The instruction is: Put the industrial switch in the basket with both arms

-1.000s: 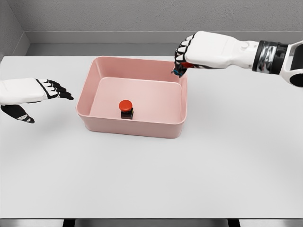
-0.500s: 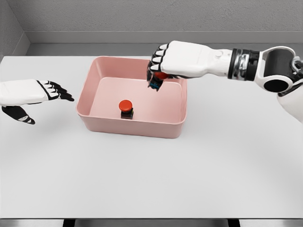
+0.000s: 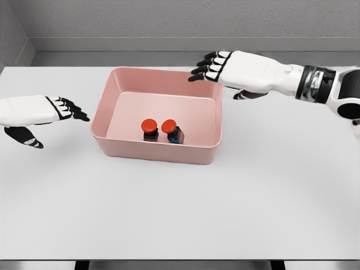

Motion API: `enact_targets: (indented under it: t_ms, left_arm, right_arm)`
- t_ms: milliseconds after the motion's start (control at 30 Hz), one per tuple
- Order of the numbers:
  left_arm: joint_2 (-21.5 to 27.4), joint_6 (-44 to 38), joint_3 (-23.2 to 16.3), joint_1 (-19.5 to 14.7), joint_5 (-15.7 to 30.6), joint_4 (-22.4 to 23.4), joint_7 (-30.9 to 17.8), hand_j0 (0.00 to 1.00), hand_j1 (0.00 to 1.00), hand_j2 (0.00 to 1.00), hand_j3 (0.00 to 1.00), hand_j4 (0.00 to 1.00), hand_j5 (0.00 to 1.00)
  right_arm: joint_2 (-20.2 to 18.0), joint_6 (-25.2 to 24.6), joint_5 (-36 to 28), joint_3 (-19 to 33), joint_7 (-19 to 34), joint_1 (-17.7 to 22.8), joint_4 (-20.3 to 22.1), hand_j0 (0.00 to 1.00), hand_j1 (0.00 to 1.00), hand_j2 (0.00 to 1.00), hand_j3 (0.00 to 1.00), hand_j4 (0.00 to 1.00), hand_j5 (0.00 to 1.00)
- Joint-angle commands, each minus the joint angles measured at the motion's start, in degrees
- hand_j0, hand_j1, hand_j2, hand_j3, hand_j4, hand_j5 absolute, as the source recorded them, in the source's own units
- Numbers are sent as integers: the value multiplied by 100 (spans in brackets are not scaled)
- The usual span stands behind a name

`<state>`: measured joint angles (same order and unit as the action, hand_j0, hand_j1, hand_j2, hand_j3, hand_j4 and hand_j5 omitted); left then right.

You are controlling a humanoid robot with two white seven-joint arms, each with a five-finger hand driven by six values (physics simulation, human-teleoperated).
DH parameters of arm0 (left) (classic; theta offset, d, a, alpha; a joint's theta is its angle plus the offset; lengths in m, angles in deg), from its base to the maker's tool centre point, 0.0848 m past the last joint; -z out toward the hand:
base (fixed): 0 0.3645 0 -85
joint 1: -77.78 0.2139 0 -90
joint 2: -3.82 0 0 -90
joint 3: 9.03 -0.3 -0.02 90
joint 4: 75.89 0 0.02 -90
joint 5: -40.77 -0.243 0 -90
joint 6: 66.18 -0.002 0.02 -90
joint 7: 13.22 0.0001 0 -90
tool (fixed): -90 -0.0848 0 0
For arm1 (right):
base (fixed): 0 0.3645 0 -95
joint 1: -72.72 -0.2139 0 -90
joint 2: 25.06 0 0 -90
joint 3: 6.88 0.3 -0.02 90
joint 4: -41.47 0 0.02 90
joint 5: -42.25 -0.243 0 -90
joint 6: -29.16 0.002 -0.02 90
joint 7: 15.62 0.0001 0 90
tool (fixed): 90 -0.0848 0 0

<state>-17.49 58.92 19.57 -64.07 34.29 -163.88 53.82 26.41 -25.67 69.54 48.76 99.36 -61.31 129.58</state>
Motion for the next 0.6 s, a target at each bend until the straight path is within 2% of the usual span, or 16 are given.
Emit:
enact_targets:
  t_ms: [0,67,167,367,567]
  left_arm:
    - [4,-10,5,0,33,1,2,100,100,100,100,100,100]
    - [4,-10,5,0,33,1,2,100,100,100,100,100,100]
    - [-22,-10,5,26,33,1,2,100,100,100,100,100,100]
    - [-31,-10,5,26,24,1,-7,100,100,100,100,100,100]
    - [-31,-10,5,26,24,1,-7,100,100,100,100,100,100]
  right_arm:
    - [-173,-16,-40,421,-2,17,-127,100,100,100,100,100,100]
    - [-208,-16,-40,711,-2,237,-312,100,100,100,100,100,100]
    - [-331,-16,-40,860,-2,396,-523,100,100,100,100,100,100]
    - [-419,-16,-31,931,7,756,-1358,100,100,100,100,100,100]
    - [-419,-16,-40,1019,16,791,-1358,100,100,100,100,100,100]
